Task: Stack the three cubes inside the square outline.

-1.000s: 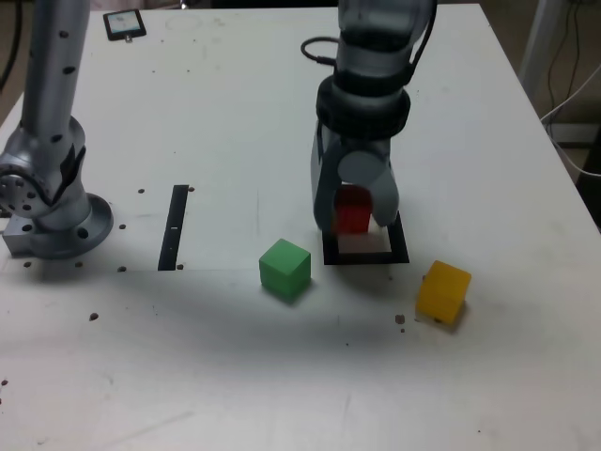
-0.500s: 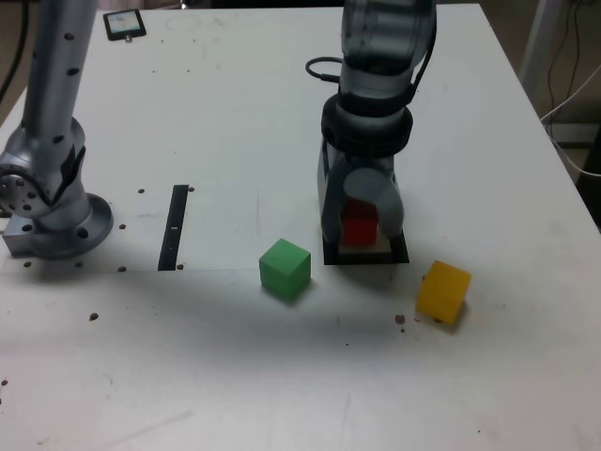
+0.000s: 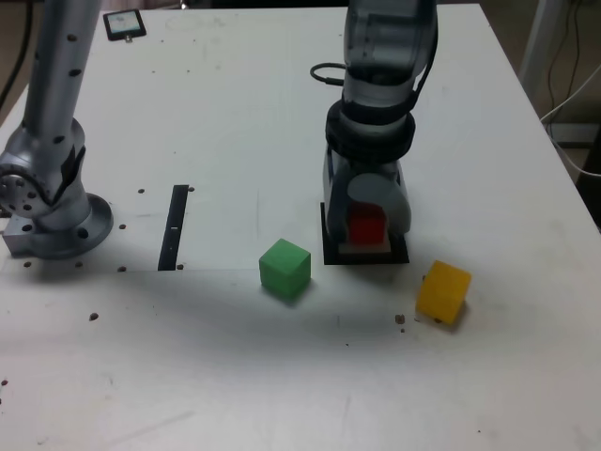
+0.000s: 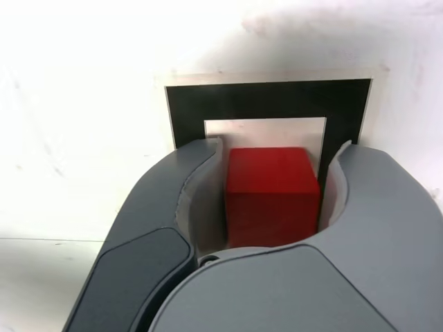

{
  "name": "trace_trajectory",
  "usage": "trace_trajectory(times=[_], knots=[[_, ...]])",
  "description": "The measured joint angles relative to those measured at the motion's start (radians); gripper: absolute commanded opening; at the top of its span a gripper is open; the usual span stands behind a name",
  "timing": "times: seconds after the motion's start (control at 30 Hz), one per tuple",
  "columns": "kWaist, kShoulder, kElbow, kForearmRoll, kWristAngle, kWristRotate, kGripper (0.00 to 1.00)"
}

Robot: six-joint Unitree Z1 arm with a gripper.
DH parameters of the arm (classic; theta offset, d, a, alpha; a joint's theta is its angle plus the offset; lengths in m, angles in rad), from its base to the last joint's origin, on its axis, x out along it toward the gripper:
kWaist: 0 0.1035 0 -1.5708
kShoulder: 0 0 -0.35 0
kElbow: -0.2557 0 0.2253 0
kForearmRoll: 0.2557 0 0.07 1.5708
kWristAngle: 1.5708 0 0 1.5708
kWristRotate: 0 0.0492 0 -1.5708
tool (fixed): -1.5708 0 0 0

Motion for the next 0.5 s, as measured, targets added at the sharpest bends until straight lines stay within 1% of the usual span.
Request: trace_trajectory(times=[0.07, 0.3, 0.43, 0.5], knots=[[0.000, -0.015, 0.002, 0.009, 0.009, -0.007, 0.99], [-0.026, -0.099, 0.015, 0.014, 0.038, -0.032, 1.00], [-0.062, -0.134, 0.005, 0.019, 0.040, -0.036, 1.00], [-0.092, -0.140, -0.028, 0.025, 0.042, -0.036, 1.00]])
